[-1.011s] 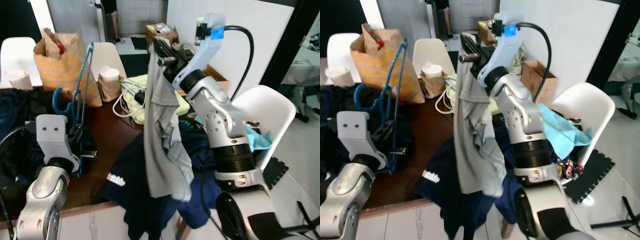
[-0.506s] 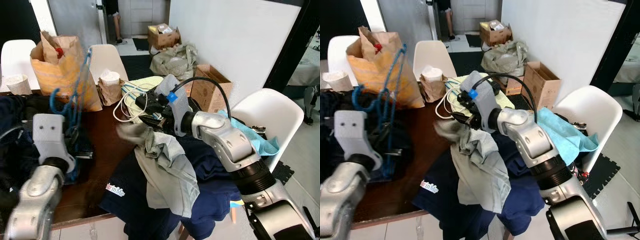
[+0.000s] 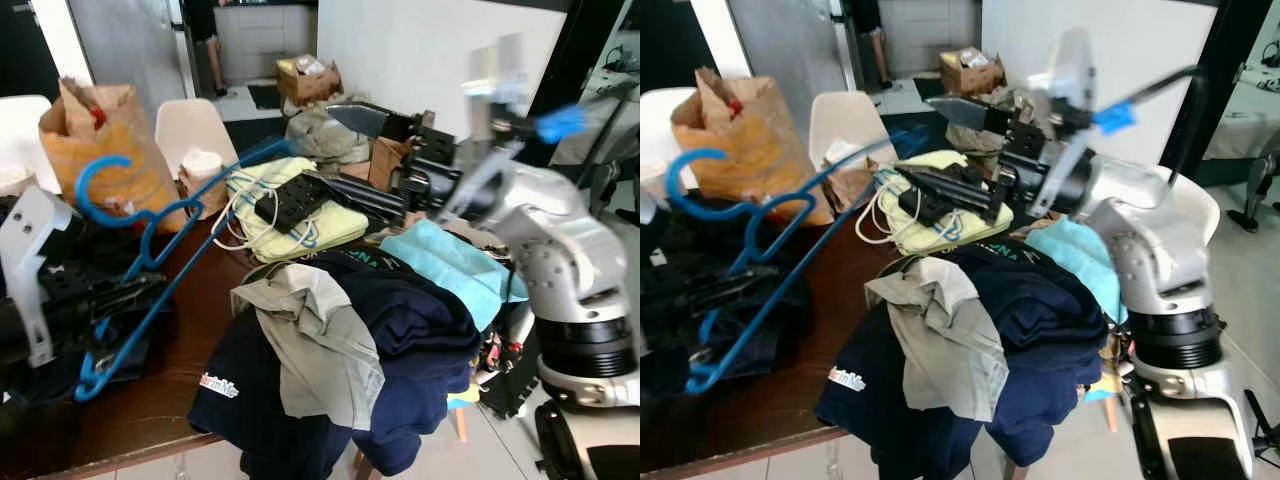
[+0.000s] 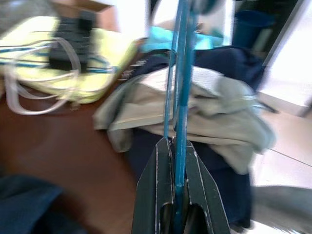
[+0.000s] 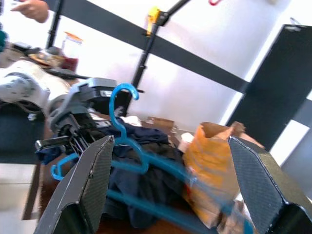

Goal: Hang hanger

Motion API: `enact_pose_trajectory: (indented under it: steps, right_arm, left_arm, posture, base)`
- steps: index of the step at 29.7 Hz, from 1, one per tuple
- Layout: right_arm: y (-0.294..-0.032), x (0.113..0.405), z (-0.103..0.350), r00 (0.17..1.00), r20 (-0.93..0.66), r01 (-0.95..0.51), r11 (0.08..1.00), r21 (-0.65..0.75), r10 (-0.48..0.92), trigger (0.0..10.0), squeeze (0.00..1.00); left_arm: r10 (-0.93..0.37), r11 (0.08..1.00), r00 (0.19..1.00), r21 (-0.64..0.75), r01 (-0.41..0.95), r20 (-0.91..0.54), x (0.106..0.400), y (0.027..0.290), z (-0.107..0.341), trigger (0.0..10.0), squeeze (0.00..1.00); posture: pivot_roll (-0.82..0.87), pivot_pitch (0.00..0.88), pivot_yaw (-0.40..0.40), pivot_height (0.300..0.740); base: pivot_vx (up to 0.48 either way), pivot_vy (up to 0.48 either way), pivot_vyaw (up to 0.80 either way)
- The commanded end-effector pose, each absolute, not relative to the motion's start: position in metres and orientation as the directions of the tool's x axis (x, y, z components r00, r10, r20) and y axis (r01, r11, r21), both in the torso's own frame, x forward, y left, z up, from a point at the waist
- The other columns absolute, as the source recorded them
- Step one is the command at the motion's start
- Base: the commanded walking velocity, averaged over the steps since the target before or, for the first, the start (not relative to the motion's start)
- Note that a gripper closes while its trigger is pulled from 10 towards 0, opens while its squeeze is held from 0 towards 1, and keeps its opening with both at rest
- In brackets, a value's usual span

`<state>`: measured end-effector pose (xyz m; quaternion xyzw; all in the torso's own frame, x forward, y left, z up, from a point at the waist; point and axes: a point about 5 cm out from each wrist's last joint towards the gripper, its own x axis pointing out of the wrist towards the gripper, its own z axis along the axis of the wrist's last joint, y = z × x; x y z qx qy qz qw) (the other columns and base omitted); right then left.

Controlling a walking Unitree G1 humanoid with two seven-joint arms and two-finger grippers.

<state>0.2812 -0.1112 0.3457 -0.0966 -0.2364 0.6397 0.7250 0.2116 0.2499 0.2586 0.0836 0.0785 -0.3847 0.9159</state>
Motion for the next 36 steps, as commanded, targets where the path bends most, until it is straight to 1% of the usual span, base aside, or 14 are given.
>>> enact_pose_trajectory:
  steps: [1,3,4,5,7,8,10,12,18,23,29,32,34,36]
  right_arm:
    - [-0.106,0.262,0.347,-0.067,0.099,-0.862,-0.008,-0.507,0.993,10.0,0.0]
    - [-0.094,0.25,0.34,-0.12,-0.09,-0.809,-0.15,-0.568,0.989,10.0,0.0]
    - [-0.094,0.25,0.34,-0.12,-0.09,-0.809,-0.15,-0.568,0.989,10.0,0.0]
    - [-0.089,0.247,0.333,-0.126,-0.171,-0.791,-0.203,-0.577,0.977,10.0,0.0]
    - [-0.084,0.251,0.318,-0.068,-0.33,-0.758,-0.264,-0.596,0.941,10.0,0.0]
    - [-0.084,0.251,0.318,-0.068,-0.33,-0.758,-0.264,-0.596,0.941,10.0,0.0]
    - [-0.09,0.262,0.31,0.018,-0.432,-0.741,-0.278,-0.611,0.902,10.0,0.0]
    - [-0.09,0.262,0.31,0.018,-0.432,-0.741,-0.278,-0.611,0.902,10.0,0.0]
    - [-0.092,0.267,0.324,0.042,-0.41,-0.723,-0.256,-0.642,0.911,10.0,0.0]
    - [-0.087,0.257,0.329,-0.024,-0.403,-0.716,-0.297,-0.631,0.915,10.0,0.0]
    - [-0.088,0.254,0.326,-0.038,-0.459,-0.719,-0.343,-0.604,0.888,10.0,0.0]
    - [-0.087,0.245,0.313,-0.122,-0.522,-0.731,-0.433,-0.528,0.844,10.0,0.0]
    - [-0.087,0.245,0.313,-0.122,-0.522,-0.731,-0.433,-0.528,0.844,10.0,0.0]
    - [-0.085,0.237,0.306,-0.204,-0.529,-0.741,-0.483,-0.467,0.824,10.0,0.0]
  left_arm:
    - [-0.707,0.645,0.645,0.107,0.756,-0.291,0.211,0.253,0.262,10.0,0.0]
    - [-0.722,0.594,0.599,0.134,0.793,-0.346,0.215,0.246,0.261,10.0,0.0]
    - [-0.722,0.594,0.599,0.134,0.793,-0.346,0.215,0.246,0.261,10.0,0.0]
    - [-0.734,0.569,0.578,0.141,0.81,-0.356,0.216,0.24,0.26,10.0,0.0]
    - [-0.784,0.494,0.504,0.126,0.86,-0.361,0.213,0.226,0.263,10.0,0.0]
    - [-0.784,0.494,0.504,0.126,0.86,-0.361,0.213,0.226,0.263,10.0,0.0]
    - [-0.83,0.38,0.385,0.096,0.92,-0.405,0.205,0.216,0.265,10.0,0.0]
    - [-0.83,0.38,0.385,0.096,0.92,-0.405,0.205,0.216,0.265,10.0,0.0]
    - [-0.856,0.245,0.241,0.052,0.968,-0.458,0.199,0.208,0.261,10.0,0.0]
    - [-0.856,0.214,0.207,0.04,0.976,-0.473,0.199,0.203,0.258,10.0,0.0]
    - [-0.854,0.2,0.194,0.039,0.979,-0.484,0.199,0.201,0.257,10.0,0.0]
    - [-0.85,0.2,0.201,0.054,0.978,-0.487,0.2,0.199,0.257,10.0,0.0]
    - [-0.85,0.2,0.201,0.054,0.978,-0.487,0.2,0.199,0.257,10.0,0.0]
    - [-0.842,0.207,0.22,0.081,0.975,-0.492,0.204,0.198,0.256,10.0,0.0]
  posture:
    - [0.05,0.0,0.009,0.74]
    - [0.05,0.0,0.014,0.74]
    - [0.05,0.0,0.014,0.74]
    - [0.05,0.0,0.014,0.74]
    - [0.04,0.0,0.014,0.74]
    - [0.04,0.0,0.014,0.74]
    - [0.05,0.0,0.009,0.74]
    - [0.05,0.0,0.009,0.74]
    - [0.05,0.0,0.012,0.74]
    - [0.04,0.0,0.017,0.74]
    - [0.03,0.0,0.018,0.74]
    - [0.03,0.0,0.019,0.74]
    - [0.03,0.0,0.019,0.74]
    - [0.03,0.0,0.018,0.74]
  base:
    - [0.0,0.0,0.0]
    - [0.0,0.0,0.0]
    - [0.0,0.0,0.0]
    - [0.0,0.0,0.0]
    - [0.0,0.0,0.0]
    - [0.0,0.0,0.0]
    - [0.0,0.0,0.0]
    - [0.0,0.0,0.0]
    - [0.0,0.0,0.0]
    - [0.0,0.0,0.0]
    - [0.0,0.0,0.0]
    - [0.0,0.0,0.0]
    - [0.0,0.0,0.0]
    - [0.0,0.0,0.0]
